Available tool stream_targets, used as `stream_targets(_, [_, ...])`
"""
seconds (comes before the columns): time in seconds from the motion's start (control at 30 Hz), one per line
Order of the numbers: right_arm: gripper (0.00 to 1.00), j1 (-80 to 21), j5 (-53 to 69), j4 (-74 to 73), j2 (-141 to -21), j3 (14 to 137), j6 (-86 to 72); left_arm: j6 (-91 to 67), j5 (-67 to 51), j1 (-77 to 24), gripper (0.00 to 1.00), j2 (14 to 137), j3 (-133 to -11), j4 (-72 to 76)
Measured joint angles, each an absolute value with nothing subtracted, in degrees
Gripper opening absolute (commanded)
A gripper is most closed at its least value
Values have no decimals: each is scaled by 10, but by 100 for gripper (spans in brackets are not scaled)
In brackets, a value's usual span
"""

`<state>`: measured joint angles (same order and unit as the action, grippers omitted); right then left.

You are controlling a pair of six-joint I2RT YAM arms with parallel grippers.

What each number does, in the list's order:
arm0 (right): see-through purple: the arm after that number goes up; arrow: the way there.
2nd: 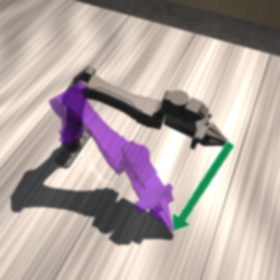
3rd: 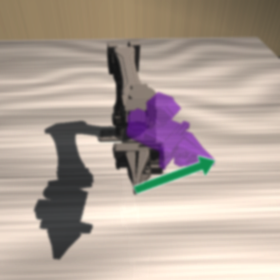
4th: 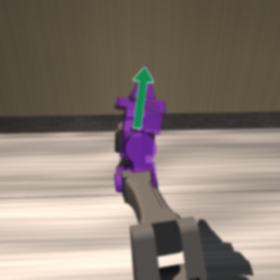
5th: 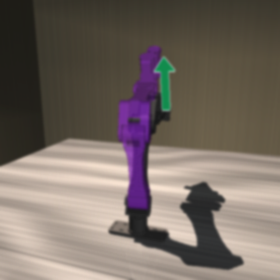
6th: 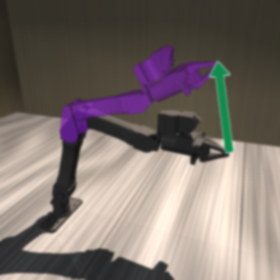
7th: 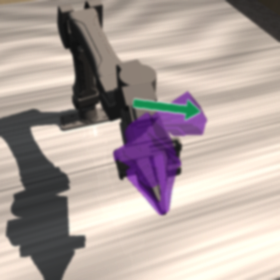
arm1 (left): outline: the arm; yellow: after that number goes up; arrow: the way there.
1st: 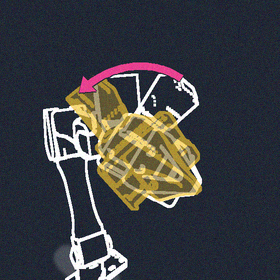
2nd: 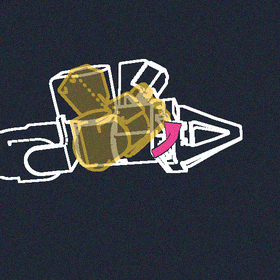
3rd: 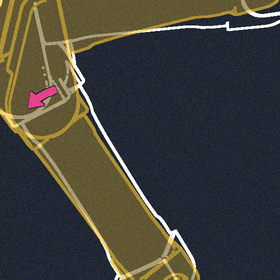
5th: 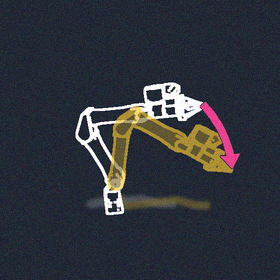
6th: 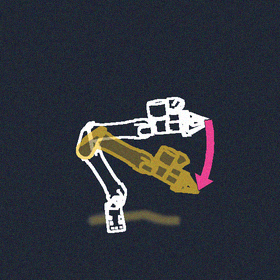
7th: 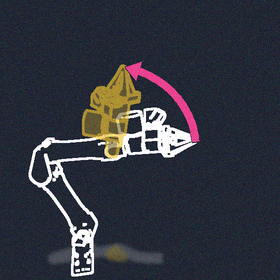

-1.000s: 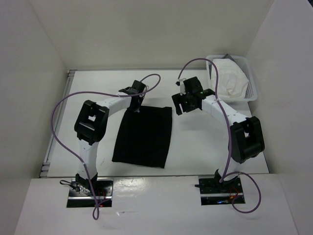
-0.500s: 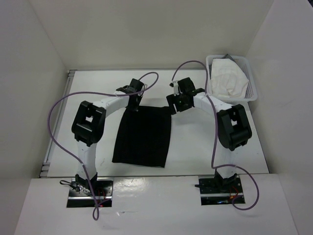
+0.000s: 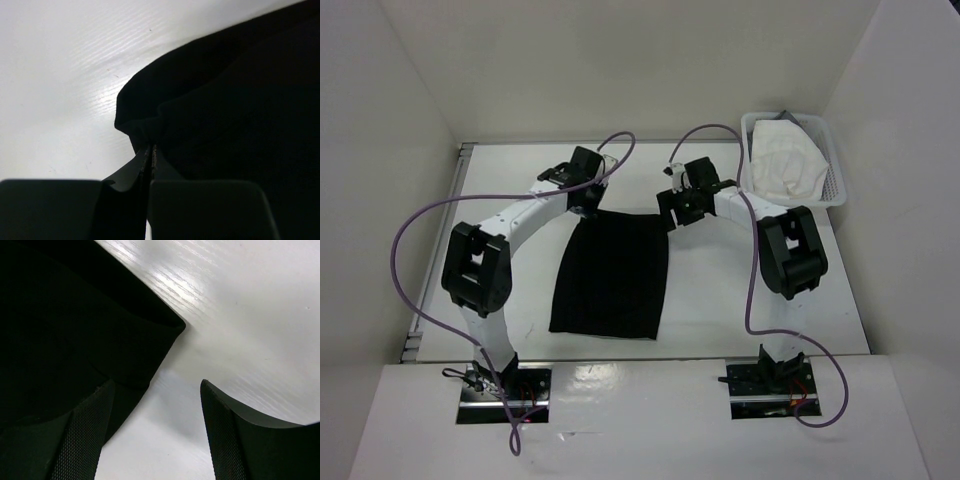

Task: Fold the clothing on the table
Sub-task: Flatten the skirt out

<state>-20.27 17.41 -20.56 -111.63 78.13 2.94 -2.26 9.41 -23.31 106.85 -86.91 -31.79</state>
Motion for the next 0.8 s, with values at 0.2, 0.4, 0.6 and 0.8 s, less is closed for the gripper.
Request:
stream_targets(0.2, [74,-177,221,-195,-1116,781,35,-6,57,-236,0,1034,-917,-376])
stream_targets(0.4, [75,-163,246,-190,-1116,781,39,14,55,-255,1,1015,-1043,-432])
stream_targets(0.6, [75,-159,261,-188,-1116,781,41,20,36,-273,1,1002,-1120,-482])
stream_targets(0.8, [76,-147,269,-188,-1108,781,41,30,54,-315,3,1078,-1297,-565])
